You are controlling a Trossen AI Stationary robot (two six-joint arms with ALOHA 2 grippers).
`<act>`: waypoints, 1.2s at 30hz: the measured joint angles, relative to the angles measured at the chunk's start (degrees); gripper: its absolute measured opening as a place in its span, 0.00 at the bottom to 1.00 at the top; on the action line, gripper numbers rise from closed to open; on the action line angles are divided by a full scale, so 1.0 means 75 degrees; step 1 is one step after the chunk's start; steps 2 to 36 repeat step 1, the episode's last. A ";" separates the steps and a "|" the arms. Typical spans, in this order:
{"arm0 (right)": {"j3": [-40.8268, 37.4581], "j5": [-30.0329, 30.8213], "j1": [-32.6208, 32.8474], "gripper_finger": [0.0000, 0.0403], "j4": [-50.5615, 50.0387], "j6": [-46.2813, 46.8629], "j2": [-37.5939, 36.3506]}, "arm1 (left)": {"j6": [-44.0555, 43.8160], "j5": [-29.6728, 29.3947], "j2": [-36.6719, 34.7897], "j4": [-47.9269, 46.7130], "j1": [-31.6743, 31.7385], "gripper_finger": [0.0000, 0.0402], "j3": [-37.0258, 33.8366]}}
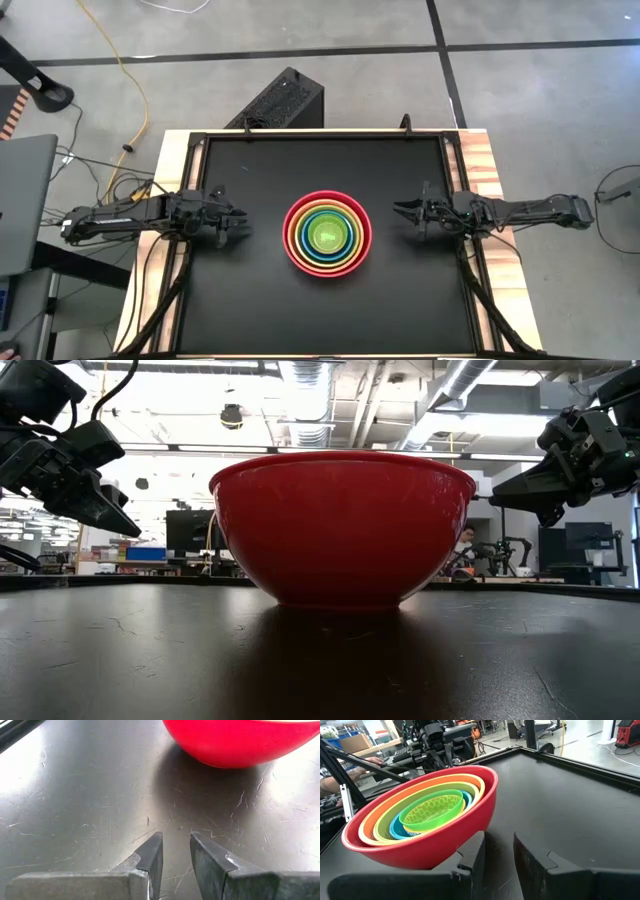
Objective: Nest bowls inside each other
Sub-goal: Return to Home Position
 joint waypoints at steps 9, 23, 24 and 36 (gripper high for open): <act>-0.0003 0.0000 0.0003 0.30 0.0000 -0.0001 0.0000 | -0.0001 -0.0001 0.0001 -0.0002 0.0001 0.22 -0.0001; -0.0003 0.0000 0.0003 0.30 0.0000 -0.0001 0.0000 | -0.0001 -0.0001 0.0001 -0.0002 0.0001 0.22 -0.0001; -0.0003 0.0000 0.0003 0.30 0.0000 -0.0001 0.0000 | -0.0001 -0.0001 0.0001 -0.0002 0.0001 0.22 -0.0001; -0.0003 0.0000 0.0003 0.30 0.0000 -0.0001 0.0000 | -0.0001 -0.0001 0.0001 -0.0002 0.0001 0.22 -0.0001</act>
